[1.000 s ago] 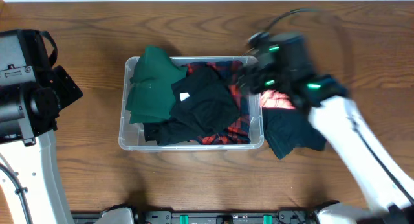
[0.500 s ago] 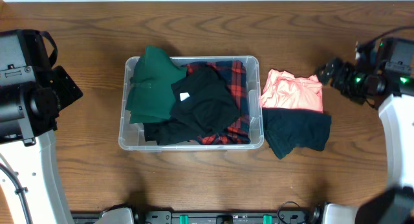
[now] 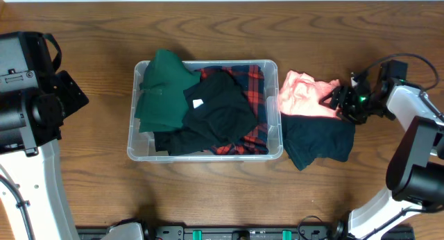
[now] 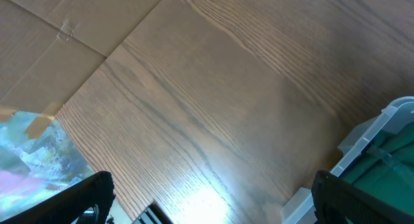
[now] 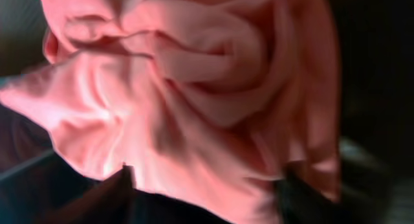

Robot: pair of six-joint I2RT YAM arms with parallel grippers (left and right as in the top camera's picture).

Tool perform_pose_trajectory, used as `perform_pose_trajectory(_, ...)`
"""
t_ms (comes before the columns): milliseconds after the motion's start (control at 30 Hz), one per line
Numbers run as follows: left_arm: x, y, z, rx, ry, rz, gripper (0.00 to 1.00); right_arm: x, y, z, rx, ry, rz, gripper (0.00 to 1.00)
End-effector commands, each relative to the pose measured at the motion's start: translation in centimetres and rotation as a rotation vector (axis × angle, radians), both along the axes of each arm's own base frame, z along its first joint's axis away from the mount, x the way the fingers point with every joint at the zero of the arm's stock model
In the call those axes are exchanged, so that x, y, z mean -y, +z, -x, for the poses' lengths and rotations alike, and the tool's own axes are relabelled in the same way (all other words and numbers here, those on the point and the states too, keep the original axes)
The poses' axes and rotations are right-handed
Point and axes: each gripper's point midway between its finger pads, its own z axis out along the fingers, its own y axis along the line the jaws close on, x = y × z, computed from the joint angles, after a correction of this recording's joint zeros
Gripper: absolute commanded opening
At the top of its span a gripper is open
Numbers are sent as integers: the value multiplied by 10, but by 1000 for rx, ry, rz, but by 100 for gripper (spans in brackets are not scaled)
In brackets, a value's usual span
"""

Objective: Pack container
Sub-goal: 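Move the right gripper to the salmon-pink shirt, then grasp the salmon-pink shirt with the right gripper and place it in the bin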

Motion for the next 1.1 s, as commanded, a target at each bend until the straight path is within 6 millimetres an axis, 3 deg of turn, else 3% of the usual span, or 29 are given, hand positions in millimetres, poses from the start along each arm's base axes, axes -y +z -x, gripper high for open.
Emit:
perform_pose_trajectory(0,-3,2,4,2,18,-15,98,-19,-5,1,-2,49,-57,40)
perform_pose_trajectory(100,-3,2,4,2,18,-15,98,-28,18,-5,67,61,-117,12)
perform_pose_trajectory(167,-3,2,4,2,18,-15,98,-35,42,-11,137,77,-169,3)
perform_pose_trajectory(267,-3,2,4,2,18,-15,98,-47,90,-19,279,114,-242,1)
perform_pose_trajectory(500,-3,2,4,2,18,-15,98,-68,225,-22,689,197,-285,1)
perform_pose_trajectory(700,-3,2,4,2,18,-15,98,-127,323,1,932,348,-438,1)
perform_pose_trajectory(800,-3,2,4,2,18,-15,98,-168,354,12,1030,450,-506,1)
perform_pose_trajectory(900,-3,2,4,2,18,-15,98,-212,369,23,1083,522,-566,1)
perform_pose_trajectory(1067,-3,2,4,2,18,-15,98,-277,361,34,1088,589,-617,1)
